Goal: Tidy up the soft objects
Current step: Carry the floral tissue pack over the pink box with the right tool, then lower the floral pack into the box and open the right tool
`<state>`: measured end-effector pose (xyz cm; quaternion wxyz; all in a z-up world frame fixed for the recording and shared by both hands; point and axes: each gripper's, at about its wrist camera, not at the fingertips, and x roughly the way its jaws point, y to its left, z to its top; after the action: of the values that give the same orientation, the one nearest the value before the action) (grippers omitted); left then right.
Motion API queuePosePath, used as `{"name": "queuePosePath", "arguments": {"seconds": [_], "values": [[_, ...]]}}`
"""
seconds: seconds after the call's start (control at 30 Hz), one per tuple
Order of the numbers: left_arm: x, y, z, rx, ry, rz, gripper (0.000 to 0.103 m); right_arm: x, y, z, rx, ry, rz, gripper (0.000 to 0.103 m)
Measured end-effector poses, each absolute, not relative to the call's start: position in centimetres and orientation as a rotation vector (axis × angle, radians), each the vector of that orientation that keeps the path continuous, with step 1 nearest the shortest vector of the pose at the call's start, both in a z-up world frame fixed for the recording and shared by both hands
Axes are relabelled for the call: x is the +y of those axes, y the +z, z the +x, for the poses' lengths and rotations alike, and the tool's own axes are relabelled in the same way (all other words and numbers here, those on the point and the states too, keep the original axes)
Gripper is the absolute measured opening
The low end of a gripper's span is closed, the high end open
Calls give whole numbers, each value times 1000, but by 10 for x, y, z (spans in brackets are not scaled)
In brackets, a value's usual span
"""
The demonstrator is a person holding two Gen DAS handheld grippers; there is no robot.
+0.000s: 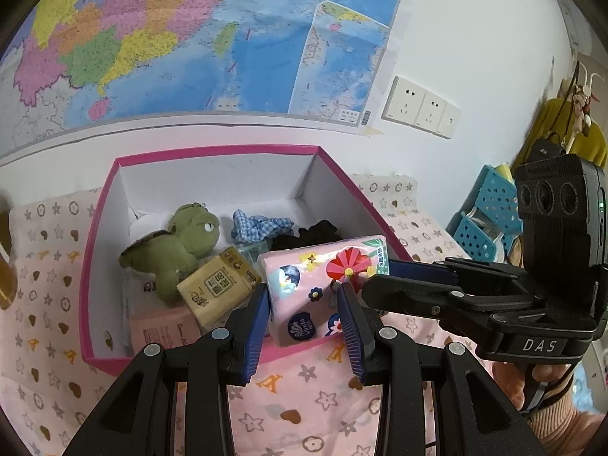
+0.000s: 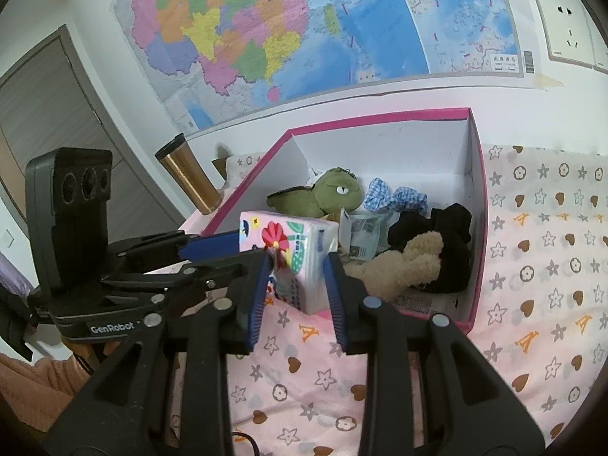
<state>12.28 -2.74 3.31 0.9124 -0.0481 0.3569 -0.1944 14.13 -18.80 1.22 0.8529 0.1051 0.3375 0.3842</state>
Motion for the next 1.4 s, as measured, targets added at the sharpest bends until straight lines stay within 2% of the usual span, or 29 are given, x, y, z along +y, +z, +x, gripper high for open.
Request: {"name": "queuePosePath", "arguments": {"seconds": [1.4], "values": [[-23,12,159,805,-348,-116,36,-175,-2,175,762,762,234,33]]}}
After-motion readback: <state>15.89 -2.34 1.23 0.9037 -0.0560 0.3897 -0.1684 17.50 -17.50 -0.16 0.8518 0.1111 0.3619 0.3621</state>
